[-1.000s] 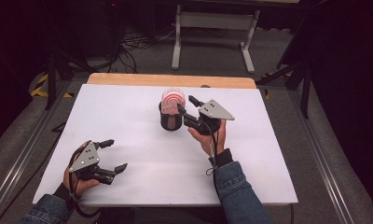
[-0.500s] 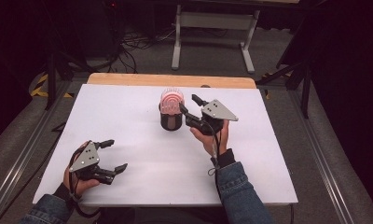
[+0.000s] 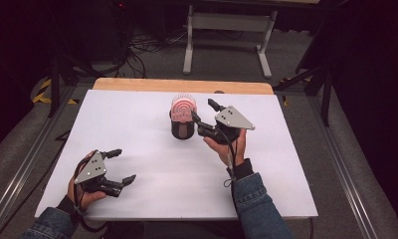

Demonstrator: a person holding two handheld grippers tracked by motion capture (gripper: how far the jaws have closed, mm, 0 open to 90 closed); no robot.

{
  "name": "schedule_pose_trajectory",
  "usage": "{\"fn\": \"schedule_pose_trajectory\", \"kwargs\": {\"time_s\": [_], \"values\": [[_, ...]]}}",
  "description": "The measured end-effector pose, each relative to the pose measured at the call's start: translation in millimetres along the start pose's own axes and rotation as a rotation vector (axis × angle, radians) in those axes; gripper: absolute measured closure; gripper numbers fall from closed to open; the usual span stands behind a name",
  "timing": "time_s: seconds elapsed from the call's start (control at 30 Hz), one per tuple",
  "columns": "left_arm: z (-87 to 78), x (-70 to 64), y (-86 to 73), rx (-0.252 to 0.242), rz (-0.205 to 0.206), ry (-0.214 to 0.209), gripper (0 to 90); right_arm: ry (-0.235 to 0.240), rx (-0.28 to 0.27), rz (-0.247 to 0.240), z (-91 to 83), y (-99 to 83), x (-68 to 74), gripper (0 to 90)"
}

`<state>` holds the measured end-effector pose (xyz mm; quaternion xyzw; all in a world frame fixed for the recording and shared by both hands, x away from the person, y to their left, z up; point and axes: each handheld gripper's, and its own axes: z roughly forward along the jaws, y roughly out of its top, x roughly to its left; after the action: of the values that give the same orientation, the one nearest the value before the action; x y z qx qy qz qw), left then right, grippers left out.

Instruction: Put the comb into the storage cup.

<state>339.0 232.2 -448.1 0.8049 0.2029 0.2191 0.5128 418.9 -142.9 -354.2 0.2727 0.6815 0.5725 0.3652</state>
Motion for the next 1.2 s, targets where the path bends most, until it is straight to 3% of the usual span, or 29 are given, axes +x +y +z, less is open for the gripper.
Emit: {"fn": "schedule_pose_trajectory", "kwargs": {"time_s": [0.3, 0.6, 0.8, 1.2], "values": [[0.3, -0.1, 0.1, 0.005, 0.003, -0.002, 7.2, 0.0, 0.005, -0.028, -0.9, 2.5, 1.4, 24.2], [0.1, -0.2, 0.2, 0.004, 0.003, -0.004, 7.2, -0.026, 0.014, -0.035, 0.5, 2.2, 2.9, 13.2], [0.3, -0.4, 0.3, 0.006, 0.004, -0.006, 7.2, -0.017, 0.013, -0.023, 1.8, 1.6, 3.6, 6.5], [-0.3, -0.2, 0.7, 0.002, 0.006, -0.006, 7.2, -0.013, 0.048, -0.044, 4.8, 0.9, 6.6, 2.0]]}}
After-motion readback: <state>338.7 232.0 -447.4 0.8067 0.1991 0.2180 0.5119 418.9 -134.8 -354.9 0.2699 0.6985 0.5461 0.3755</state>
